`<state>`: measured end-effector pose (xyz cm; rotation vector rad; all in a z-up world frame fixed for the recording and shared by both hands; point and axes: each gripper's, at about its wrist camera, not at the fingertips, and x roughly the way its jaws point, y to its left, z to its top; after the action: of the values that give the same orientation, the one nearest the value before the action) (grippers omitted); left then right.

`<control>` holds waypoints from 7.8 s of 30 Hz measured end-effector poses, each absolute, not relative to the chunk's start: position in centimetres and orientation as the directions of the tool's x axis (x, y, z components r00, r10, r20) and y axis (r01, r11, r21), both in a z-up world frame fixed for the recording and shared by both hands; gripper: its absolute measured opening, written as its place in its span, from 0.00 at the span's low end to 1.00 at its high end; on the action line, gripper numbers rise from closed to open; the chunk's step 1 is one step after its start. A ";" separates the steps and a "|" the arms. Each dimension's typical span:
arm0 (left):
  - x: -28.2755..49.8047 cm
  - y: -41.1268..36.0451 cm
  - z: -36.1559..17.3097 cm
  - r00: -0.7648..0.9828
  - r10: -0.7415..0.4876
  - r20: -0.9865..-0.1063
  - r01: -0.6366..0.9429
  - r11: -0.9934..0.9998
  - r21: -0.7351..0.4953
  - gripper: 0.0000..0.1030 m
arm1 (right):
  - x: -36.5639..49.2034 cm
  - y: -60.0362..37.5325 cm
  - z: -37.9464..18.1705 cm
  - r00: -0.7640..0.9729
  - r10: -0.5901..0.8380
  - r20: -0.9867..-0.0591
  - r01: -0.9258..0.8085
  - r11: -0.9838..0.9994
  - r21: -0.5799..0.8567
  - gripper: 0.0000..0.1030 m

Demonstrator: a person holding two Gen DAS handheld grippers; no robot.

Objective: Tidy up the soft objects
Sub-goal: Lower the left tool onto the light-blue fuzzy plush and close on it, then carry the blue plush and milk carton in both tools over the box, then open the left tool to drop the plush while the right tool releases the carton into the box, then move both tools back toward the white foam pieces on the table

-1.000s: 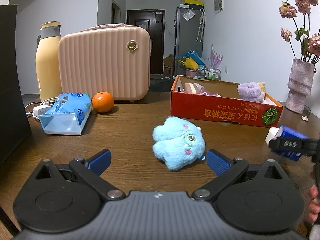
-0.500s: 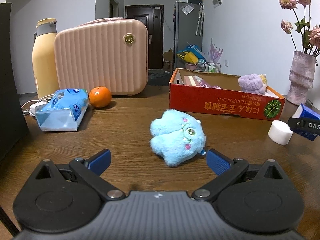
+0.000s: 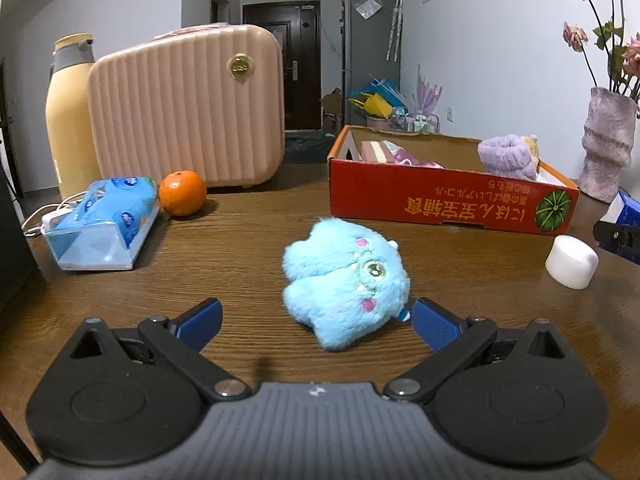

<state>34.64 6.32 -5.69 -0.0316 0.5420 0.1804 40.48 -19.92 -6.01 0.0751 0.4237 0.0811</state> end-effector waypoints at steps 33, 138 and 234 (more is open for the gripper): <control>40.8 6.2 -7.4 0.782 0.144 -0.606 -0.160 0.987 0.027 0.74 | 40.6 -19.7 -6.1 0.905 0.136 -0.403 -0.105 0.990 0.099 0.68; 61.0 2.9 -2.6 0.911 0.208 -0.355 -0.267 0.956 -0.123 0.74 | 59.6 -11.2 -4.0 0.941 0.159 -0.298 -0.131 0.985 0.115 0.69; 41.1 8.1 -6.2 0.828 0.091 -0.553 -0.067 0.996 0.064 1.00 | 45.9 -19.9 -8.7 0.742 0.234 -0.628 -0.299 0.954 0.003 0.91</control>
<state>41.12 8.05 -6.19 0.0421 0.5895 0.0839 45.86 -19.88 -8.70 -0.1006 0.6739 0.2925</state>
